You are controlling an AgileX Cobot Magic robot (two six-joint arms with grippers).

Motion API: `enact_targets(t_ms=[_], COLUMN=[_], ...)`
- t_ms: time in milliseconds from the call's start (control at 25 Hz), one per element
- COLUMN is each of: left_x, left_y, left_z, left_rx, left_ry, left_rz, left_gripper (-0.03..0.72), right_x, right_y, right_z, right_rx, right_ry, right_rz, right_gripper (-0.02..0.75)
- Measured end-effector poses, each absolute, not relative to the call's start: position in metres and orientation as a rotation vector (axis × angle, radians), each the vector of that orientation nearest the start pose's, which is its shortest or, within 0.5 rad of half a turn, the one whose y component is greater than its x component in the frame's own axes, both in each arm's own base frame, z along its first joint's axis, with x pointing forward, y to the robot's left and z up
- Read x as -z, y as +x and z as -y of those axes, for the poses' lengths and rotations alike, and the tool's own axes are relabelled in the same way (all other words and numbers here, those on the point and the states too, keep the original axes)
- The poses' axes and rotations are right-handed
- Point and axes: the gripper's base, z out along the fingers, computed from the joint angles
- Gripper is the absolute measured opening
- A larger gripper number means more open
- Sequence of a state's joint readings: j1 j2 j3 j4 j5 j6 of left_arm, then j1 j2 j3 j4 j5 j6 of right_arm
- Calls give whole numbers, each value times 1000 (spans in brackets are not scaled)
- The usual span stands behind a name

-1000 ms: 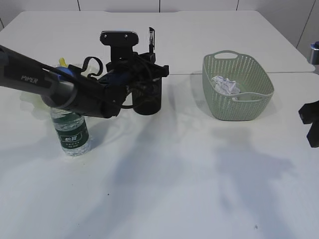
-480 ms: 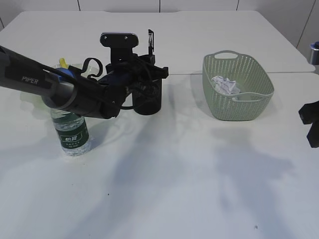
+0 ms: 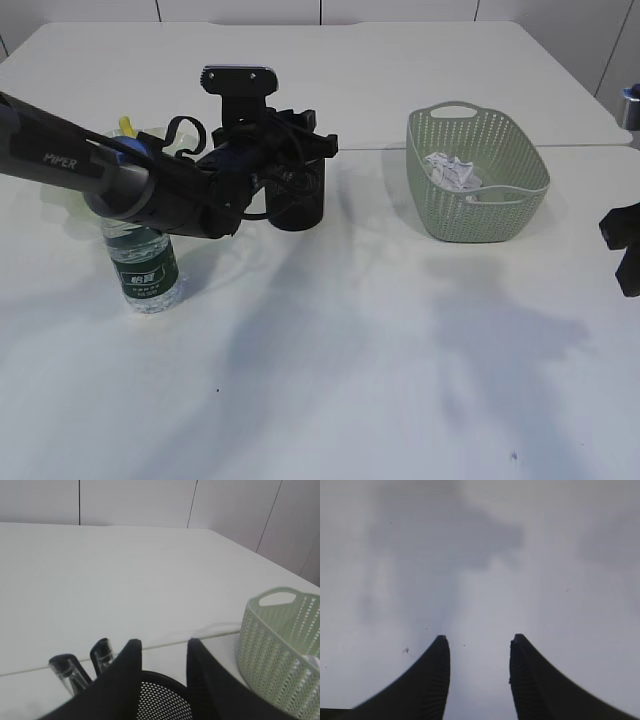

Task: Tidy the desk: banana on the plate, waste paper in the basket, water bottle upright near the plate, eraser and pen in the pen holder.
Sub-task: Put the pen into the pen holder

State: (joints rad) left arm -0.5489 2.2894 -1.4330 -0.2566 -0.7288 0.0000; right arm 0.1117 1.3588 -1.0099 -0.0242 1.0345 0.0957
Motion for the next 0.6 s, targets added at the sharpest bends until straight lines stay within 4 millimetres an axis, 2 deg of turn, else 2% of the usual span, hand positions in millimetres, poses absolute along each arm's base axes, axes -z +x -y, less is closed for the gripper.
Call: enact_targets(t_ms=[440,600], left_x=[-147,-155], left_y=[434,434], left_z=[248,248], left_rx=[431,438], left_ry=[163,167], left_rz=[-1634,-1645], left_gripper=[213,213], right_x=[-276,-276], right_y=[249,249], right_z=[-26,-26], right_rx=[-9,-9], right_ry=[-36,-36], right_rz=[-2866,-2866], right_gripper=[305,305])
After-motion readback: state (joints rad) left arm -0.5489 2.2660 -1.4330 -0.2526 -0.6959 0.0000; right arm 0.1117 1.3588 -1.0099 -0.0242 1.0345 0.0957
